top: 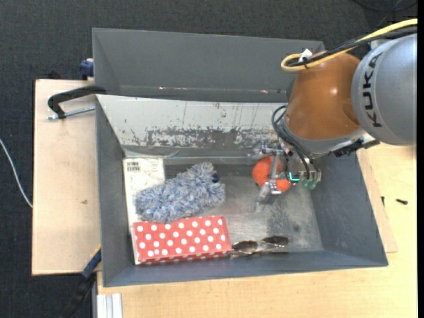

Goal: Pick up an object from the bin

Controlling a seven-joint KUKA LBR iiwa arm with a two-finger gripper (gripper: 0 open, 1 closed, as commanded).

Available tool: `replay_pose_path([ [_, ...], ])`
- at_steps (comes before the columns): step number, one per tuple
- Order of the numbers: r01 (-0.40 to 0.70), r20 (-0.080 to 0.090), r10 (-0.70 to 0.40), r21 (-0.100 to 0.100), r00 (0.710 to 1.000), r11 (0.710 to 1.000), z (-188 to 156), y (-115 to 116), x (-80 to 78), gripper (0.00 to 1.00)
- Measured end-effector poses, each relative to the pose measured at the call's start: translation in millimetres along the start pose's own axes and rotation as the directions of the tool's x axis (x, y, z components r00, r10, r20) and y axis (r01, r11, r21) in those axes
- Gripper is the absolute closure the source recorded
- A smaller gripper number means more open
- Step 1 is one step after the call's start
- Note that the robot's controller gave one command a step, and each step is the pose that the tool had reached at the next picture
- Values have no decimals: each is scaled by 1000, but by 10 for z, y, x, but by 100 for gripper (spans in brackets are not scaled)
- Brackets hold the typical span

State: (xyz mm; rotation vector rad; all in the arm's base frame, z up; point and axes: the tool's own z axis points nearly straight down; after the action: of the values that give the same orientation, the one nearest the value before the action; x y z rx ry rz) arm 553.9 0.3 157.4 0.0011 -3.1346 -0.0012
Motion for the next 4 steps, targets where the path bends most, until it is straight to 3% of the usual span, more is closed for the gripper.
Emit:
replay_pose_path([
  [1,0,7,0,0,1000,1000,-40,0,-12,0],
  [2,-39,13,39,-1,999,999,262,536,-198,0],
  [3,-41,7,41,-4,999,999,499,809,-135,0],
  [4,-14,23,14,2,1000,1000,706,1180,-190,0],
])
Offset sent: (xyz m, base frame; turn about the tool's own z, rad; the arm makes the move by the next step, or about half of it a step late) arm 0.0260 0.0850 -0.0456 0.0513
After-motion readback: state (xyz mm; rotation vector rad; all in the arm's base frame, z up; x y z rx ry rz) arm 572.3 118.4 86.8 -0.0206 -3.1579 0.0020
